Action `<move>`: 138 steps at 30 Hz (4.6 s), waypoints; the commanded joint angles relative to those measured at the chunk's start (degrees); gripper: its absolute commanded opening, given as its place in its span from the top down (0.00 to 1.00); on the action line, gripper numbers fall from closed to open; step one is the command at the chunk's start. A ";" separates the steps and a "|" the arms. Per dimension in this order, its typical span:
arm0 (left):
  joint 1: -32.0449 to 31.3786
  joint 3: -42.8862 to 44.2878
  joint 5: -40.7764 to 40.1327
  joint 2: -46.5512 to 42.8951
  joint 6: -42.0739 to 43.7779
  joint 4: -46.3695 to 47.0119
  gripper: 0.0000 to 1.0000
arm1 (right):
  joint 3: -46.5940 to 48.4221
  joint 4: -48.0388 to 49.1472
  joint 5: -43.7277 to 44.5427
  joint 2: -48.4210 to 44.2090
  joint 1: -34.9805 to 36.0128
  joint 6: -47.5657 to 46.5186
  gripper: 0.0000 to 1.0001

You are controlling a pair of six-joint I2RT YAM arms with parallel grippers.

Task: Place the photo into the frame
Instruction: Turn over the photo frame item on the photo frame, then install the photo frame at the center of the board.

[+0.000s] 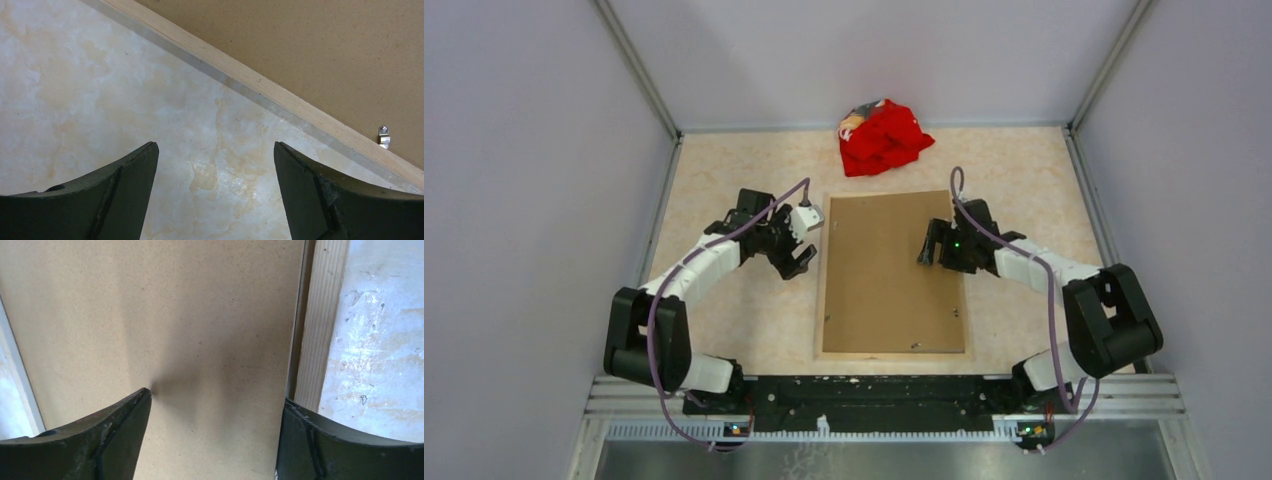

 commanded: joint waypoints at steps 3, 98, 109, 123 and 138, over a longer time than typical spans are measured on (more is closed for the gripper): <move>-0.26 -0.98 1.17 -0.10 0.09 2.09 0.09 | 8.26 -6.98 6.81 2.80 5.11 -2.94 0.06; 0.53 5.98 11.72 17.15 -2.61 -5.21 0.88 | 1.77 36.13 7.41 13.28 42.52 11.03 1.00; 0.50 6.59 11.42 17.76 -3.21 -5.70 0.91 | 2.52 35.23 8.15 15.30 44.43 10.09 1.00; 0.44 6.97 10.93 17.60 -3.65 -6.29 0.93 | 3.60 35.60 8.58 18.50 44.62 10.13 1.00; 0.44 6.78 10.56 17.11 -2.94 -6.67 0.93 | 5.99 34.93 10.19 20.16 44.62 10.25 1.00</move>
